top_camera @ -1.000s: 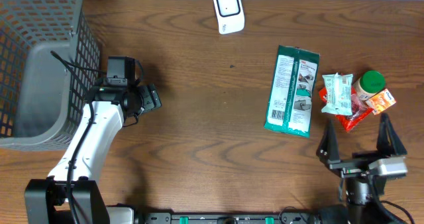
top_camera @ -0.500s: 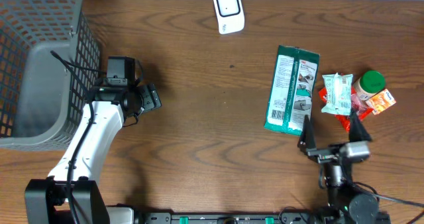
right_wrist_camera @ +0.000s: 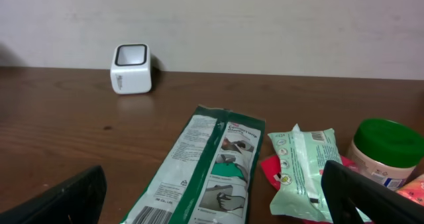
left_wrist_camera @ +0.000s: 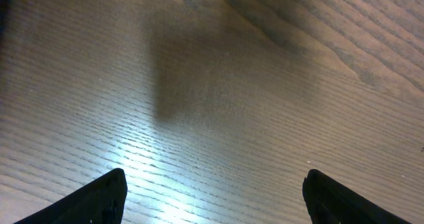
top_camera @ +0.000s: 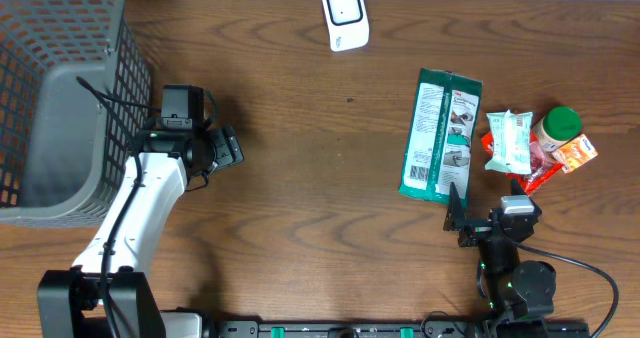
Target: Scan the item barcode
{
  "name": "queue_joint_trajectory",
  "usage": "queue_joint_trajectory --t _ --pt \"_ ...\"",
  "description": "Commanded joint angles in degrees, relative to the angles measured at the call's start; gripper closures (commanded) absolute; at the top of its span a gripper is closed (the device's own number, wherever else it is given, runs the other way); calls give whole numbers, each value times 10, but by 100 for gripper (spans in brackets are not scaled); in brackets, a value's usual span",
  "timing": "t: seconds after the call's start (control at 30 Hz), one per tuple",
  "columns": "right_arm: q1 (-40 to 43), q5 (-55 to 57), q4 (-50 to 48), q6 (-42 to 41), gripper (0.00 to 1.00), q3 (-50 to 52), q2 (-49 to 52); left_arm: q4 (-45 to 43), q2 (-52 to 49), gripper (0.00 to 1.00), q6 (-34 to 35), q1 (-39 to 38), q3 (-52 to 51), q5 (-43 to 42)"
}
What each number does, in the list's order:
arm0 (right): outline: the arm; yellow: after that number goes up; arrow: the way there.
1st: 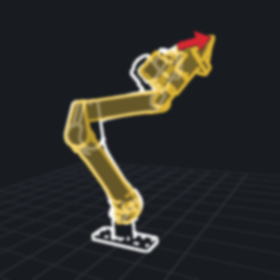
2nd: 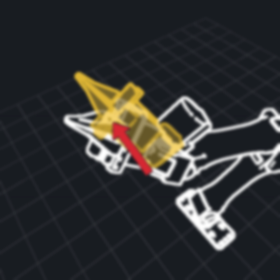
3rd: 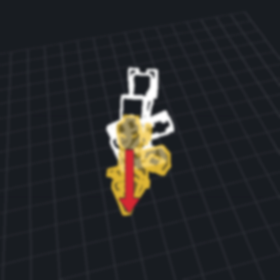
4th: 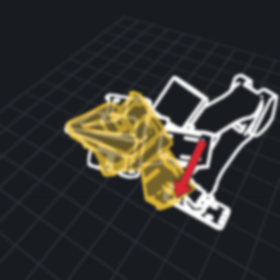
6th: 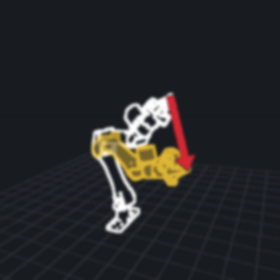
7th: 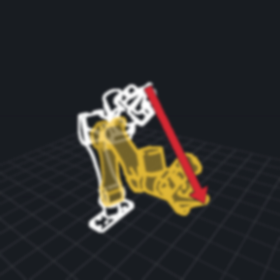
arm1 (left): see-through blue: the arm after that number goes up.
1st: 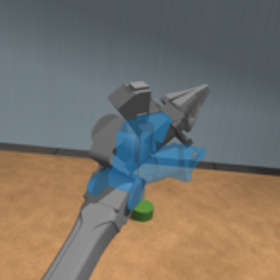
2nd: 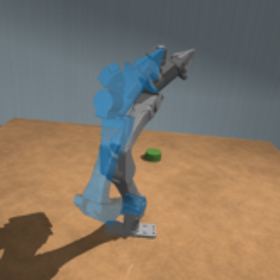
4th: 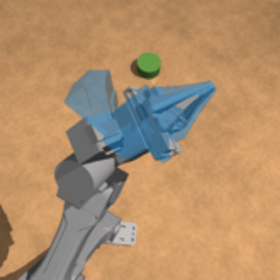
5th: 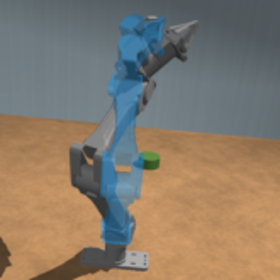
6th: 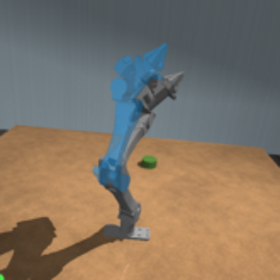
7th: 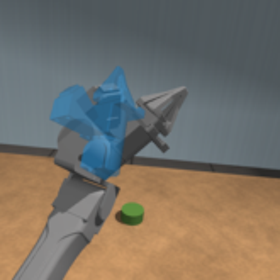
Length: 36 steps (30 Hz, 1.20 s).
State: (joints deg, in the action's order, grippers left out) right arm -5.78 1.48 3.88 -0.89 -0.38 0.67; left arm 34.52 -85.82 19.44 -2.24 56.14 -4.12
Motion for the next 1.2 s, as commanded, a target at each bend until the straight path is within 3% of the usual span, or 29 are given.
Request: queue_joint_trajectory --t 0.0,0.83,1.03,1.17 --pt "3 10 2 -8 1 1 -4 2 -3 14 -3 2 -6 7" --pt "3 10 2 -8 1 1 -3 2 0 14 -3 2 -6 7" --pt "3 10 2 -8 1 1 -3 2 74 14 -3 2 -6 7" --pt "3 10 2 -8 1 1 -3 2 183 14 -3 2 -6 7"
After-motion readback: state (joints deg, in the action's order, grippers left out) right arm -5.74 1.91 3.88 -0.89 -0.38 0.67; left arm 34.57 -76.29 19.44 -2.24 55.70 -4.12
